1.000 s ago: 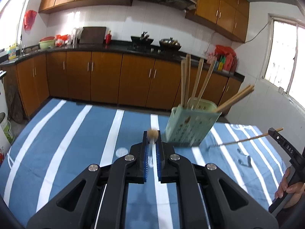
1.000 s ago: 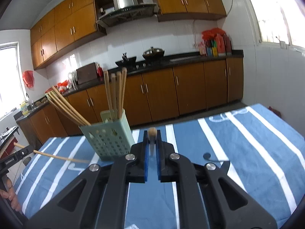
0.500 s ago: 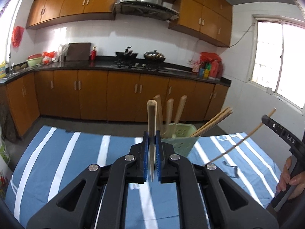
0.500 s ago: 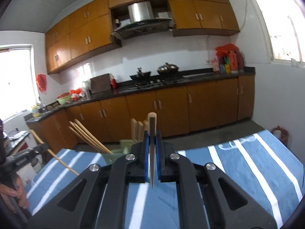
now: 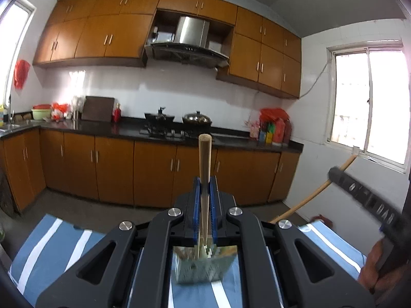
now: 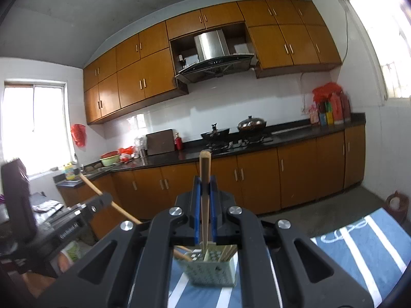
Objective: Organize utensils
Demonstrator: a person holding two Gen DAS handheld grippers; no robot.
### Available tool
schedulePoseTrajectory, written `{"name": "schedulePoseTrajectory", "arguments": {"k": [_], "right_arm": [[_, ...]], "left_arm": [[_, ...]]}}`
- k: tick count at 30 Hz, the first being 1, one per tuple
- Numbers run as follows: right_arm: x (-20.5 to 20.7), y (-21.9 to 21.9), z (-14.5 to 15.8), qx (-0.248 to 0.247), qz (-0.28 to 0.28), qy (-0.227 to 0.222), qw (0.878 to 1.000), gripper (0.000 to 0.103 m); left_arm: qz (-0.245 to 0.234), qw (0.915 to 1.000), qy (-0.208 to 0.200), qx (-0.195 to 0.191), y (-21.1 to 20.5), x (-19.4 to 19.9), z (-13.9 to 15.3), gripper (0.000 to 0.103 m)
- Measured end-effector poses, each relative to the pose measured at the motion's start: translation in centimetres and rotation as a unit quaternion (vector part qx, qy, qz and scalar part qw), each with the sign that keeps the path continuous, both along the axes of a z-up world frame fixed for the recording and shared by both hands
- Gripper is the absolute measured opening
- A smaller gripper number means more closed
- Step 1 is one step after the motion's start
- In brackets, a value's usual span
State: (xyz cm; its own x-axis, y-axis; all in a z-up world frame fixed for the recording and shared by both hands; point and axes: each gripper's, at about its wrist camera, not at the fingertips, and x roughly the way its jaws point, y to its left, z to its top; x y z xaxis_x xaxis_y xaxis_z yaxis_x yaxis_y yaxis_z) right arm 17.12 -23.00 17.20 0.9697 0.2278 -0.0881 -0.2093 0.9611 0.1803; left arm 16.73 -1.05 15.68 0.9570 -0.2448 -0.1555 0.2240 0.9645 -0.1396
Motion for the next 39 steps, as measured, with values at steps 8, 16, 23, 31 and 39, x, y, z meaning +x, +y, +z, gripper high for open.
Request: {"name": "schedulePoseTrajectory", "arguments": {"k": [8,16,23,31,39], "right_arm": [[5.8,1.8,-3.3,-0.015,-0.008,0.056,0.998,0.008],[7.9,2.5,-4.9,-0.024,-0.004,0.081,0.996,0.012],[6.6,1.5,-4.5,-0.013,-0.01,0.065,0.998,0.034],[3.2,0.0,-3.6,-0.006,-0.021,0.047,0.999,0.042],[-3.0,0.1,-5.8,-0.019,-0.023,0.041,0.999,0.072]], "left_arm": [[0.018,0.9983,0.048,0.029,-1.4,4.4,-3.6,0.007],[0.01,0.9961,0.088,0.004,-0.2,5.7,-5.1,0.008],[0.009,0.9966,0.079,-0.022,0.9,4.7,-4.1,0.033],[0.012,0.9982,0.049,-0.032,2.0,1.8,-2.0,0.04],[0.035,0.9985,0.043,-0.002,4.1,-3.7,-3.5,0.073]]}}
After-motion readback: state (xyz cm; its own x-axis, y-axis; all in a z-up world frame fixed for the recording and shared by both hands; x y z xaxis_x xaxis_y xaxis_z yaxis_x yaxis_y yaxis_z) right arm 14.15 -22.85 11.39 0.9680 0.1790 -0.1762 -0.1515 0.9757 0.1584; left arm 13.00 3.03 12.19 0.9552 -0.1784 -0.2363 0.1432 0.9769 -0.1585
